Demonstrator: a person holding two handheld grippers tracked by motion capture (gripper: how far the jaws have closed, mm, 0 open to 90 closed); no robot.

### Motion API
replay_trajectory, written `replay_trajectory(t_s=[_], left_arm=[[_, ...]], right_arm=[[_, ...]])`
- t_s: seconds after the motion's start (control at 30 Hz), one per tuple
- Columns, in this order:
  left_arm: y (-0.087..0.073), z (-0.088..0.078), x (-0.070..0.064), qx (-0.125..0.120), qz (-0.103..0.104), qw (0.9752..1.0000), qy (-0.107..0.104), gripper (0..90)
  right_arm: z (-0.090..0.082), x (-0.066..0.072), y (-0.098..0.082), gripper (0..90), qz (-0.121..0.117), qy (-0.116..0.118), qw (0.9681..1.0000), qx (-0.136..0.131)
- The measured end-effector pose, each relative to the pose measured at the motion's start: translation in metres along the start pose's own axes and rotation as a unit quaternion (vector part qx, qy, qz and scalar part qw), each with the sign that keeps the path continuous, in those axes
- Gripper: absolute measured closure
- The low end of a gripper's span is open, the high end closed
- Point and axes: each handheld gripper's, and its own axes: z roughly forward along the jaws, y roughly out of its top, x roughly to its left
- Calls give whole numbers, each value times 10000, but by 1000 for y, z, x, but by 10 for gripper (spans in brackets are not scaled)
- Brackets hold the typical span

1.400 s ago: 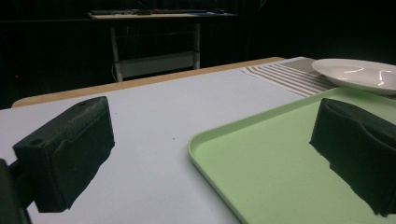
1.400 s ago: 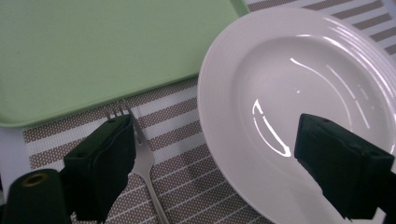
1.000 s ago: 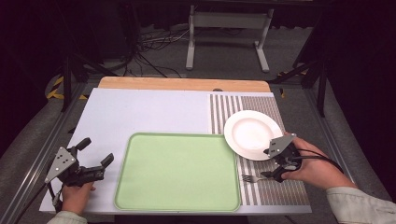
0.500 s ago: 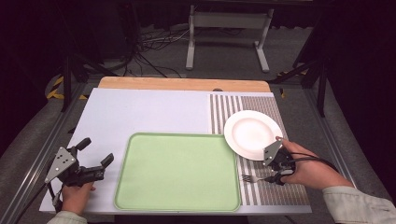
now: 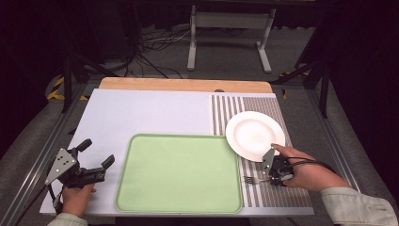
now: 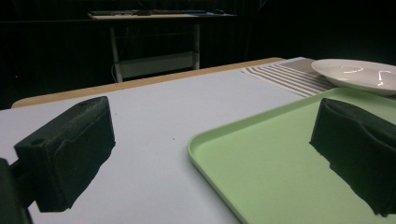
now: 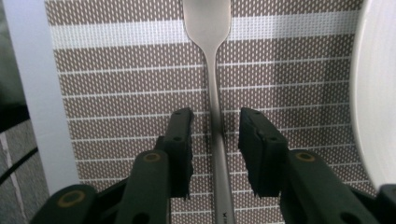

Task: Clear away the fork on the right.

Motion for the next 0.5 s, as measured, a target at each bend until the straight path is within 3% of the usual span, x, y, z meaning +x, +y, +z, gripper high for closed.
replay_trajectory(t_s=[0.37,0.5], left_arm=[[0,0,0,1,10,10000,-2,5],[0,0,0,6,-1,10000,-4,5]], right_arm=[[5,1,4,838,-359,-92,9988,307],[6,2,8,846,-482,-94,9978,449]])
